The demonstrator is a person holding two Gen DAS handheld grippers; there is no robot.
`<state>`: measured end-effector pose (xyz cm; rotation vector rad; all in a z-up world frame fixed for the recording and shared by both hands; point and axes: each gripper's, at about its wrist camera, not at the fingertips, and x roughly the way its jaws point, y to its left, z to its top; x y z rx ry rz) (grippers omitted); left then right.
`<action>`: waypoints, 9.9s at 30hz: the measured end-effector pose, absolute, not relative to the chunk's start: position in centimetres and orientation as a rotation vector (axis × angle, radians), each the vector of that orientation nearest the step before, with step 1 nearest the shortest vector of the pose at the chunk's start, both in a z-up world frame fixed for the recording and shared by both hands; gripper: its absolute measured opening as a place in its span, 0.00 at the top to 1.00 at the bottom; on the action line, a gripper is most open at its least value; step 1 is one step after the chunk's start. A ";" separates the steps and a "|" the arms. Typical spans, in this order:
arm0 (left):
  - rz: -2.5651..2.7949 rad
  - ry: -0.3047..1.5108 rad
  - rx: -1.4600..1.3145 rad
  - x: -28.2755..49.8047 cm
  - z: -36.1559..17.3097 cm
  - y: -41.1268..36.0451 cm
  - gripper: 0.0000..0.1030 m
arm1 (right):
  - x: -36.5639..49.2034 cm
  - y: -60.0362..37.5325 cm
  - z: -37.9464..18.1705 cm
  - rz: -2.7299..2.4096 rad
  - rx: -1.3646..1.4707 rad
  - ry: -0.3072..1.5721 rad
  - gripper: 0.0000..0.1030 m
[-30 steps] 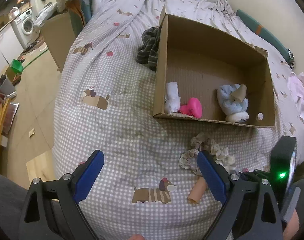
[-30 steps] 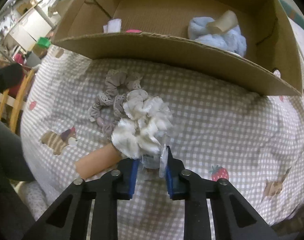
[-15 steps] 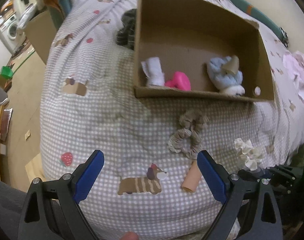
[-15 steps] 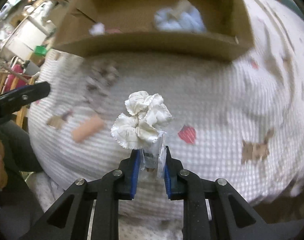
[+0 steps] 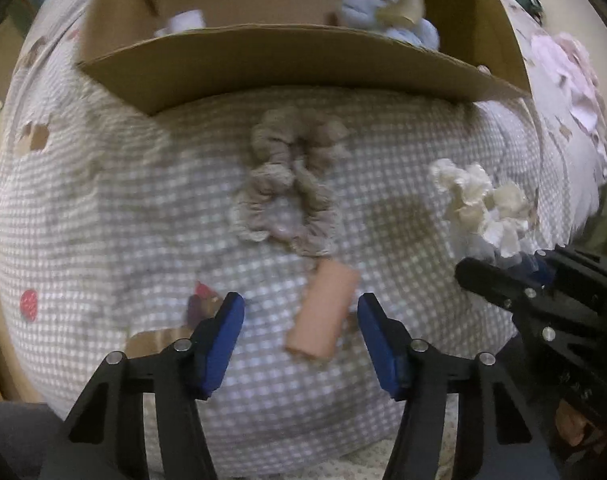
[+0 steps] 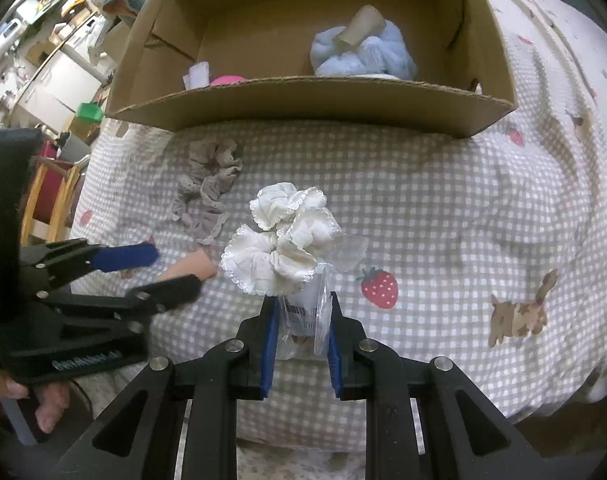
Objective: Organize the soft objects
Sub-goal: 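Grasp the tan cylinder with the left tool while the right tool holds the bagged scrunchie, then lower the tan cylinder into the box while the right tool drops the bagged scrunchie there, then withdraw both open tools from the box toward the lace scrunchies, then grasp the grey lace scrunchie with the left tool while the right tool grasps the white lace scrunchie, then carry both lace scrunchies into the box and open both tools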
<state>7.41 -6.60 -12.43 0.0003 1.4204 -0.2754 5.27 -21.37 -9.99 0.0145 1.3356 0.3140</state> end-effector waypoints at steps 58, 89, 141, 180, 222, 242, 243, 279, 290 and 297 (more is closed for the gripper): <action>-0.167 0.986 -0.114 13.3 2.1 -0.8 0.95 | 13.1 -20.7 -0.6 0.365 0.167 0.963 0.77; -0.124 0.945 -0.114 16.7 -1.8 -0.4 0.94 | 15.5 -21.2 -3.9 0.335 0.227 1.009 0.77; 0.035 0.970 -0.149 10.5 0.6 4.6 0.01 | 11.2 -21.3 -0.9 0.311 0.234 0.899 0.00; 0.013 1.142 -0.185 10.5 -4.0 3.6 0.01 | 12.2 -15.3 -10.6 0.399 -0.003 1.244 0.84; -0.088 1.342 -0.147 9.8 -10.9 -1.7 0.88 | 7.6 -22.8 -3.1 0.335 0.065 1.071 0.86; -0.034 0.971 -0.177 8.8 3.5 3.2 0.88 | 7.9 -23.9 3.6 0.308 0.243 0.881 0.86; -0.039 0.961 -0.182 9.3 3.8 3.4 0.88 | 8.2 -24.0 3.9 0.307 0.248 0.877 0.86; -0.188 0.986 -0.030 19.5 -3.5 -3.5 0.87 | 17.2 -21.7 -4.9 0.183 0.229 1.050 0.86; -0.163 1.001 -0.014 19.7 -3.8 -3.4 0.83 | 18.2 -20.9 -6.5 0.168 0.241 1.101 0.85; -0.192 0.968 -0.009 19.4 -3.0 -3.7 0.71 | 18.4 -21.7 -6.1 0.166 0.278 1.084 0.85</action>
